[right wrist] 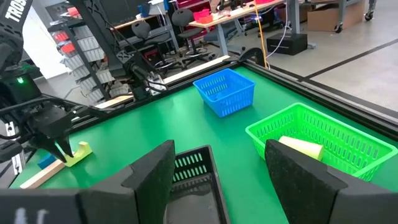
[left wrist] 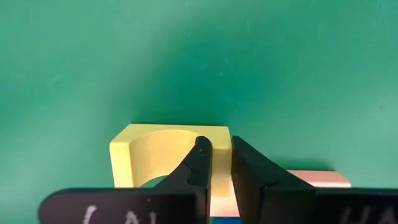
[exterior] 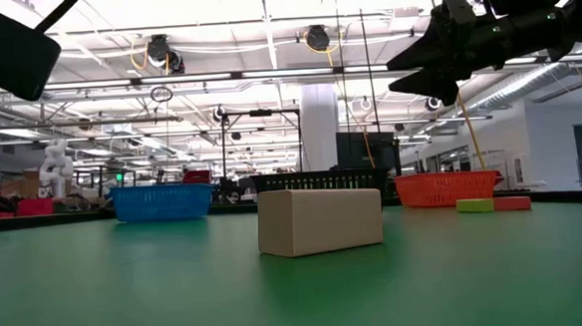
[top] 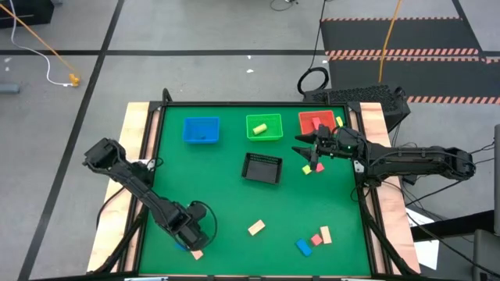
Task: Sort & place blocks by color
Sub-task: Put the bottom green block into the green bin
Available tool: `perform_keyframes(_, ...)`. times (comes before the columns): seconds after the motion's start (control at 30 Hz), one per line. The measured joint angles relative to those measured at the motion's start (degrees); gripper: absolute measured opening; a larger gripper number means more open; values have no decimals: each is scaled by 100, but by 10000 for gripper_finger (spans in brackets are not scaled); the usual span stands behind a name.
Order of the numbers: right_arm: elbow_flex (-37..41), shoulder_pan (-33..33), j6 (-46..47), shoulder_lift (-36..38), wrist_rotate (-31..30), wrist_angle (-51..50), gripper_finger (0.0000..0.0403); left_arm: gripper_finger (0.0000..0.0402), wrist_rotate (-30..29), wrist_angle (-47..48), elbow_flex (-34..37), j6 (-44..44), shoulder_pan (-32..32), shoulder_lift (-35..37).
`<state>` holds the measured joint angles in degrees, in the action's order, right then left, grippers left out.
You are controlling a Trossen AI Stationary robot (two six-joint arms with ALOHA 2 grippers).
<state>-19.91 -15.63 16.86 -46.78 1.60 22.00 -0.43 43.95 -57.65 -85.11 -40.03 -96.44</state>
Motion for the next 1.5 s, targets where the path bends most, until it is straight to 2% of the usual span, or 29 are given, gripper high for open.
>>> perform_keyframes(0.33, -1, 1, 0, 0, 0, -2, 240, 35, -192, -5, -92, 339, 424, -23)
perform_keyframes(0.53, -1, -1, 0, 2, 1, 0, 240, 35, -867, -97, -367, 1093, 879, -51)
perform_keyframes(0.8, -1, 1, 0, 0, 0, 0, 240, 35, -1940, -382, -1165, 2893, 1674, -46)
perform_keyframes(1.07, -1, 1, 0, 0, 0, -1, 240, 35, -2823, -1935, -1508, 5509, 2605, -33)
perform_keyframes(1.23, -1, 1, 0, 0, -1, -1, 240, 35, -2910, -2940, -1508, 6457, 3477, -35)
perform_keyframes(1.33, -1, 1, 0, 0, 1, -2, 240, 35, -2770, -3562, -1508, 6830, 3987, -35)
perform_keyframes(1.5, -1, 0, 0, 0, 0, 0, 240, 35, -2303, -3988, -1507, 6624, 4724, -231)
